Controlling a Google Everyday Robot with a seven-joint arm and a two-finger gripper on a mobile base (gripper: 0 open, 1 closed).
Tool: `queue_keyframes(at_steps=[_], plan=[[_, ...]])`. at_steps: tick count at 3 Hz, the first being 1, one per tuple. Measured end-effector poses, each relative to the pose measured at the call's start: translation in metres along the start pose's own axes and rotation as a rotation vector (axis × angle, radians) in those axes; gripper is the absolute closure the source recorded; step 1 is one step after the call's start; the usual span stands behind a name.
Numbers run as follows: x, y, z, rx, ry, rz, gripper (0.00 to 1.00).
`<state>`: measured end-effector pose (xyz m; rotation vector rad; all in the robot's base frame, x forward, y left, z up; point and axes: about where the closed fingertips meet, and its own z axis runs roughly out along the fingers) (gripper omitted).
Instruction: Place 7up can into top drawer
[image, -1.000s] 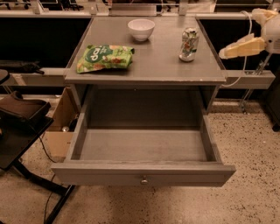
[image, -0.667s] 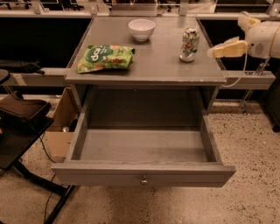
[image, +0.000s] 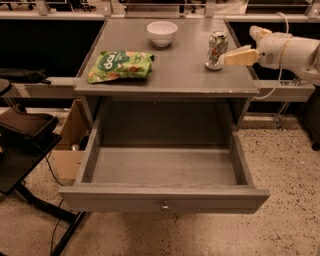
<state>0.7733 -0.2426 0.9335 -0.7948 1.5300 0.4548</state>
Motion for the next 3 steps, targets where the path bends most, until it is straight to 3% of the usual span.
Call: queue_keyframes(at_steps=[2,3], plan=[[0.02,0.002,0.083,-0.057,0.02,0.087,0.0],[0.02,0.004,0.093,-0.064,0.02,0.092,0.22]])
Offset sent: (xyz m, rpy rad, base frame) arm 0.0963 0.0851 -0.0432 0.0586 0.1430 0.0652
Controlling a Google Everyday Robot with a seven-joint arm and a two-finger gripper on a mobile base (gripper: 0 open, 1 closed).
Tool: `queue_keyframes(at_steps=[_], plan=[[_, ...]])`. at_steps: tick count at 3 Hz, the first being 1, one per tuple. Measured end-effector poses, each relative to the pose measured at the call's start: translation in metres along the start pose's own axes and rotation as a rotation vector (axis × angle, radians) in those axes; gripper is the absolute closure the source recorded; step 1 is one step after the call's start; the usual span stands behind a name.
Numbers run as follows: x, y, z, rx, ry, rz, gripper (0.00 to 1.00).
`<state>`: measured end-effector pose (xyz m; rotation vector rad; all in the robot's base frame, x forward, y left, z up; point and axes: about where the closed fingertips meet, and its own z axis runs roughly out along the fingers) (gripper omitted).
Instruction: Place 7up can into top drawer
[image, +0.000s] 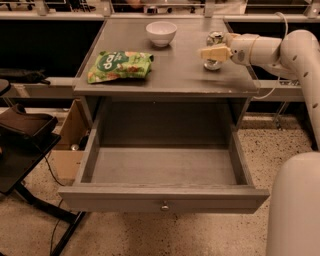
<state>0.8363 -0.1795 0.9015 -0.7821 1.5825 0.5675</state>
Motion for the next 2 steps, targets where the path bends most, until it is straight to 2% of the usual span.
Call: queue_keyframes(at_steps=[2], plan=[[0.0,0.0001,0.0002,0.0,0.0,0.0,0.69]])
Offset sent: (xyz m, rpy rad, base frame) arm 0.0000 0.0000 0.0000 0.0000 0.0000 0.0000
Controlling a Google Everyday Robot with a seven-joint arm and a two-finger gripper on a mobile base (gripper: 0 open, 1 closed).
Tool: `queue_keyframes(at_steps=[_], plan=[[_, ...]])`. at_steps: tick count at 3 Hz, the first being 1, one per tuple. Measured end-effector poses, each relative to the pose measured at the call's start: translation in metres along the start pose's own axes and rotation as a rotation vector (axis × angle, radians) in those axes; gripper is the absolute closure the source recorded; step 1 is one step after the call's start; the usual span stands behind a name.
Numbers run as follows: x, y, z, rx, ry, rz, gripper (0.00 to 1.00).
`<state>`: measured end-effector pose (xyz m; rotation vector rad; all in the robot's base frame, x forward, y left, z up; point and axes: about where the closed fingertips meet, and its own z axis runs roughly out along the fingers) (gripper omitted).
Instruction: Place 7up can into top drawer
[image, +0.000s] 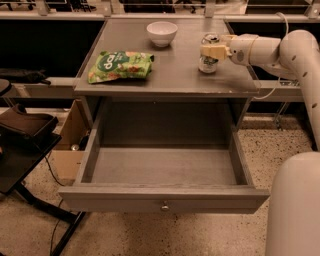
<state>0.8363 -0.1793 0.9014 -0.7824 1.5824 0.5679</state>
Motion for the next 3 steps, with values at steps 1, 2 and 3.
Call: queue_keyframes(at_steps=[1,2,3], plan=[[-0.003,0.0,0.006,-0.006,0.029,-0.007,0.92],[-0.027,0.02,-0.006,-0.062,0.041,-0.047,1.0],[-0.055,0.045,-0.045,-0.094,0.044,-0.096,1.0]])
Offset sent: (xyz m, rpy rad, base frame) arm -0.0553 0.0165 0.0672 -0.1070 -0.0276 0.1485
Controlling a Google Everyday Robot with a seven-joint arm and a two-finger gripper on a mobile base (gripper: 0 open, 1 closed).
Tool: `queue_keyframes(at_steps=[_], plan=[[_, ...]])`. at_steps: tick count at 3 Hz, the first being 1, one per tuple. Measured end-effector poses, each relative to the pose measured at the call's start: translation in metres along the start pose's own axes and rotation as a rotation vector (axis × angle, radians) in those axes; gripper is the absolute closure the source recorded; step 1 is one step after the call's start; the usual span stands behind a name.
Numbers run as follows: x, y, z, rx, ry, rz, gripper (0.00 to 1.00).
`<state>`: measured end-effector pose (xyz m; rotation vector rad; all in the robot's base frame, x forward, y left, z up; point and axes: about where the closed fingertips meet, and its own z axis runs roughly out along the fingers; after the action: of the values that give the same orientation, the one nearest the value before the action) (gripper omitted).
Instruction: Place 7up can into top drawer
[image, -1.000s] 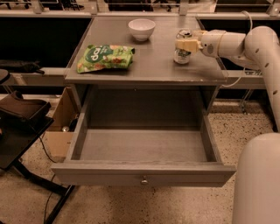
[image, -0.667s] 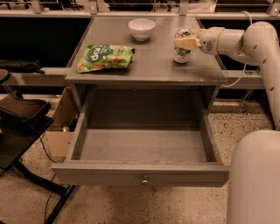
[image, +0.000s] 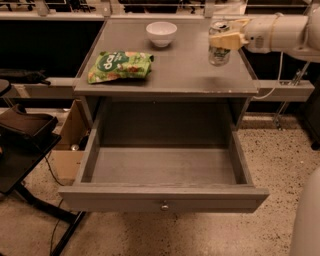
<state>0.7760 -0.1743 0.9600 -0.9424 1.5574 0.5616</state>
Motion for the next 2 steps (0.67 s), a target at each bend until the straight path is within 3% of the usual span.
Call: queue_keyframes(at_steps=[1,2], plan=[[-0.023,0.039,-0.053,-0.016,-0.003,-0.058,1.0],[-0.01,0.087,-0.106,-0.057,-0.015,-0.088,1.0]])
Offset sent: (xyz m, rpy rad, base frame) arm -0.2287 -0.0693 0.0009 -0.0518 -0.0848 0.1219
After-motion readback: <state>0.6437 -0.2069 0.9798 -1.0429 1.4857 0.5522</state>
